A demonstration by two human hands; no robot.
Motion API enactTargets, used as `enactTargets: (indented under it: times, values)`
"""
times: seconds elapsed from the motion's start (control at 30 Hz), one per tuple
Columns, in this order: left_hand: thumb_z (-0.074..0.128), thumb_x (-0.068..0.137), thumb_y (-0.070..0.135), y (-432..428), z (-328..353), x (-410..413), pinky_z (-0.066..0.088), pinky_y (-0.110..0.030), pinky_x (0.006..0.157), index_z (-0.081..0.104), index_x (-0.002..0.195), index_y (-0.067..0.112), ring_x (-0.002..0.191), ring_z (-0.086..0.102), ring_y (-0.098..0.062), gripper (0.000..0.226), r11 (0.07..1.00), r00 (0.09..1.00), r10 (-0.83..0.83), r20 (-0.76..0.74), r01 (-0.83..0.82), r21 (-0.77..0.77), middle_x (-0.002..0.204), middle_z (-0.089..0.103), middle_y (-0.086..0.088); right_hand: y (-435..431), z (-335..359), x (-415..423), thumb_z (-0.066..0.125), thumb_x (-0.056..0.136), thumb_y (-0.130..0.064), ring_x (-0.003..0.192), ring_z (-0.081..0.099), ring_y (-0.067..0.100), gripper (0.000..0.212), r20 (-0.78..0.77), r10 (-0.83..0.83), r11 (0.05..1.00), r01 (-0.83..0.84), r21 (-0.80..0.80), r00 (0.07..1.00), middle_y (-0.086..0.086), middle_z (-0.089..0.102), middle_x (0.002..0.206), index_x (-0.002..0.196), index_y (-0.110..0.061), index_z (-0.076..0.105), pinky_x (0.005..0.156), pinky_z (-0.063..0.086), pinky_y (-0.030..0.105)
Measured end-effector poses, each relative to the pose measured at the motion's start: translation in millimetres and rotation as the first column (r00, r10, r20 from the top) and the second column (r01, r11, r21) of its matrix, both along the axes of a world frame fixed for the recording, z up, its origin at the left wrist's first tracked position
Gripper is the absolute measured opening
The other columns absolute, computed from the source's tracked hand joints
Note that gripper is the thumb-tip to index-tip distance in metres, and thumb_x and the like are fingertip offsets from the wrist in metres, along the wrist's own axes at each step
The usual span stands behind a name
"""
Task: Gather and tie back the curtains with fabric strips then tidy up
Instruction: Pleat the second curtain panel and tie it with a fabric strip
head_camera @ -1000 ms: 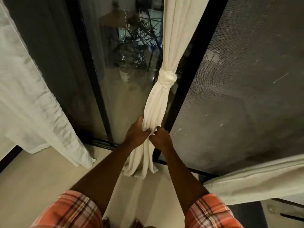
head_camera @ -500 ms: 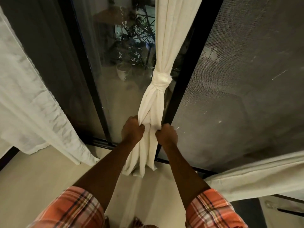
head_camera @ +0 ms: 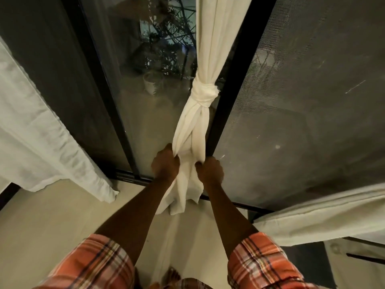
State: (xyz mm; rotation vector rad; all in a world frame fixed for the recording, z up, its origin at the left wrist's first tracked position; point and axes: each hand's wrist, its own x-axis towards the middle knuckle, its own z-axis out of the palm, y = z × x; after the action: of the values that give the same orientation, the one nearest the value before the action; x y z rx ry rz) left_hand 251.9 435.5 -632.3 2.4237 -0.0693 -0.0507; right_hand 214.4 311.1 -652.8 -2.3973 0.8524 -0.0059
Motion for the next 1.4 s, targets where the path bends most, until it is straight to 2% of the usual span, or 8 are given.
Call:
enactTargets:
  times: [0.17,0.4,0.47,0.57,0.67,1.1,1.23,1.4]
  values:
    - [0.052,0.094,0.021,17,5,-6,0.048,-0.042,0.084,0.053,0.117,0.008,0.103,0.061,-0.033,0.027,0.995,0.992,0.059,0.108,-0.068,0.076,0.113,0.062,-0.012,-38,13,-21,0.063,0.088,-0.024,0.084,0.065,0.035,0.019,0.184,-0.313,0.931,0.339,-0.135,0.932,0.014,0.067,0.094,0.096,-0.007,0.059,0.074,0.052,0.038]
    - [0.057,0.090,0.021,33,1,-29,0.050,-0.039,0.077,0.057,0.113,0.015,0.092,0.063,-0.028,0.024,1.000,0.982,0.011,0.189,-0.012,0.006,0.104,0.064,-0.006,-86,19,-67,0.061,0.075,-0.008,0.078,0.065,0.038,0.018,0.495,-0.572,0.739,0.673,-0.035,0.654,0.018,0.069,0.084,0.093,-0.009,0.062,0.074,0.047,0.040]
    - [0.057,0.089,0.021,38,-2,-34,0.051,-0.036,0.076,0.057,0.112,0.016,0.091,0.063,-0.027,0.023,0.999,0.988,-0.006,0.154,0.014,-0.052,0.102,0.065,-0.005,-82,14,-73,0.062,0.076,-0.005,0.081,0.066,0.036,0.025,0.524,-0.544,0.778,0.627,0.024,0.655,0.018,0.071,0.087,0.100,-0.009,0.065,0.073,0.049,0.040]
    - [0.055,0.092,0.021,41,-10,-43,0.051,-0.035,0.081,0.059,0.112,0.011,0.095,0.063,-0.029,0.022,0.987,0.992,-0.106,0.067,0.113,-0.118,0.102,0.066,-0.009,-49,-5,-69,0.059,0.084,-0.004,0.089,0.067,0.034,0.026,0.329,-0.323,0.946,0.297,0.128,0.887,0.019,0.071,0.096,0.108,-0.003,0.068,0.072,0.049,0.033]
    - [0.057,0.094,0.021,43,-13,-49,0.046,-0.032,0.083,0.062,0.111,0.001,0.099,0.062,-0.034,0.027,0.974,0.985,-0.172,-0.004,0.170,-0.150,0.105,0.067,-0.018,-6,-20,-64,0.057,0.093,-0.012,0.098,0.062,0.039,0.026,0.169,-0.082,0.980,0.049,0.193,0.982,0.026,0.064,0.105,0.106,0.010,0.062,0.078,0.045,0.037]
    - [0.061,0.088,0.006,59,-17,-44,0.041,-0.035,0.100,0.053,0.128,-0.001,0.120,0.053,-0.036,0.041,0.964,0.935,-0.255,-0.248,0.225,-0.142,0.128,0.058,-0.020,47,-15,-58,0.060,0.092,-0.015,0.114,0.058,0.034,0.036,0.091,0.075,0.943,-0.101,0.319,0.993,0.017,0.063,0.121,0.125,-0.002,0.057,0.086,0.043,0.029]
    - [0.058,0.092,0.012,58,-22,-46,0.042,-0.036,0.100,0.053,0.128,0.000,0.120,0.053,-0.036,0.038,0.969,0.935,-0.232,-0.267,0.200,-0.142,0.128,0.057,-0.020,53,-10,-56,0.072,0.083,-0.018,0.120,0.055,0.032,0.052,0.061,0.178,0.896,-0.188,0.402,0.982,0.013,0.061,0.127,0.131,-0.009,0.053,0.101,0.044,0.039]
    - [0.059,0.093,0.018,56,-21,-47,0.042,-0.040,0.102,0.052,0.129,0.002,0.121,0.053,-0.037,0.040,0.972,0.926,-0.226,-0.301,0.194,-0.135,0.129,0.057,-0.019,62,-9,-52,0.076,0.080,-0.037,0.107,0.063,0.030,0.051,0.112,0.167,0.922,-0.195,0.333,0.980,0.012,0.068,0.113,0.121,-0.010,0.060,0.093,0.051,0.043]
